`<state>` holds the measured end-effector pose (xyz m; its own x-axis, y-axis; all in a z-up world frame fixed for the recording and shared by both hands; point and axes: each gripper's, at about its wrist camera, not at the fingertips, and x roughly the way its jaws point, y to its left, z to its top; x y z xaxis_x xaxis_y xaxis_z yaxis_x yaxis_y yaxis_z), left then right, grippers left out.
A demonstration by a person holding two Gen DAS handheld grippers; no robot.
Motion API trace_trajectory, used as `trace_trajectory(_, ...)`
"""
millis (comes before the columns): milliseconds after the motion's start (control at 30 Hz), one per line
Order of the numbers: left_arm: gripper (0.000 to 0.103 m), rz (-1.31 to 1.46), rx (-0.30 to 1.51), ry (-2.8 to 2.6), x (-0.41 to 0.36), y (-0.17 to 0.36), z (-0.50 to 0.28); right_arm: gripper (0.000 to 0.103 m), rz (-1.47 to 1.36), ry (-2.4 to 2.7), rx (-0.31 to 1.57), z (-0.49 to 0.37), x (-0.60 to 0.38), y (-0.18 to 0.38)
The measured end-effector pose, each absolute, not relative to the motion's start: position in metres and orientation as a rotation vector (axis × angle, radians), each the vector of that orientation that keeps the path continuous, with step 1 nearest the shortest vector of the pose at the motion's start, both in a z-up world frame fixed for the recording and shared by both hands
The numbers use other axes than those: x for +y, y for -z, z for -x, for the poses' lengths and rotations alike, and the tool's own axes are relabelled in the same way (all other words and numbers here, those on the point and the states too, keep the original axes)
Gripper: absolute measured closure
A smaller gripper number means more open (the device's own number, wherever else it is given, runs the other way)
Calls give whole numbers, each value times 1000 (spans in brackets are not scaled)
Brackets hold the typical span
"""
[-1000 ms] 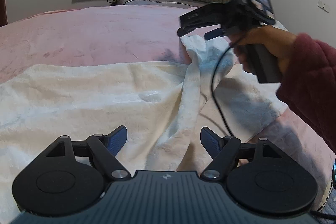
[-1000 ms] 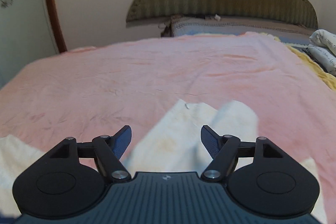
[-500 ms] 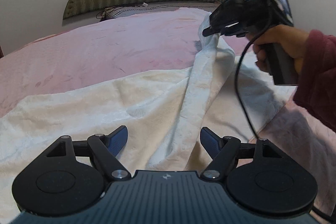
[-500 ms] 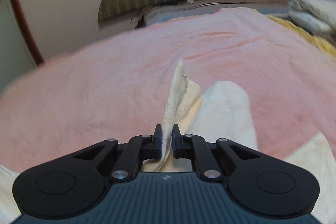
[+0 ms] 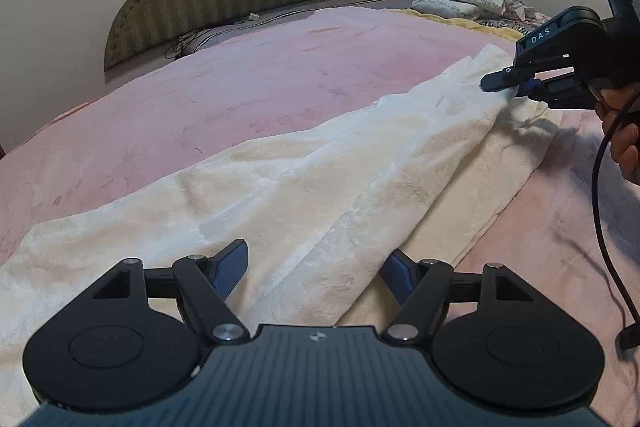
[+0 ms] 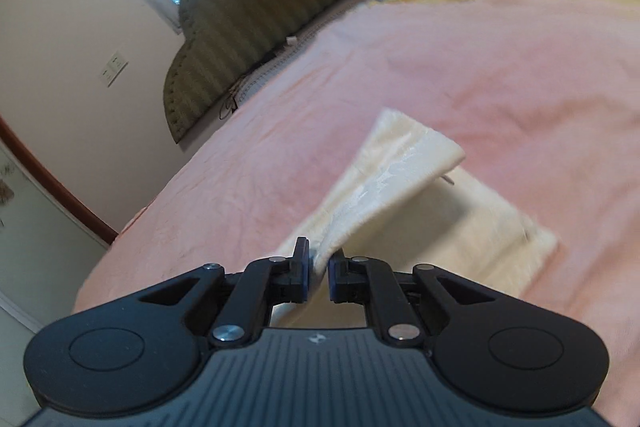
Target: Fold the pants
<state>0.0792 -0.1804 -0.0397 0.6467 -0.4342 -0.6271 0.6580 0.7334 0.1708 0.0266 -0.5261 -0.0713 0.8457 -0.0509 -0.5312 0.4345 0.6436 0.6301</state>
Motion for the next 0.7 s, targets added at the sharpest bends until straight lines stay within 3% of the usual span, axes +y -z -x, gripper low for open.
trace_trajectory(133,27,-471,526,618,-188,41,-69,83,-883,313,527,-36,-532,83)
trace_trajectory(233,27,-511,486,609,-190,42,-64,82,-957,278,465,-29,-537,92)
trace_trajectory(333,31,-513,477,623,-189,43,-61,92,-981,247,419,-23,-539,89)
trace_trajectory(467,71,-430,493,671,-182,36,-63,94,-971,179,362,-28,-540,64)
trace_trajectory(567,84,-362,451,631,-173,23,-68,94,-889,107,347,-53,-534,27)
trace_trajectory(700,86,-200,270,495,-147,-11,-66,94,-762,-66,159,-60,-507,-28)
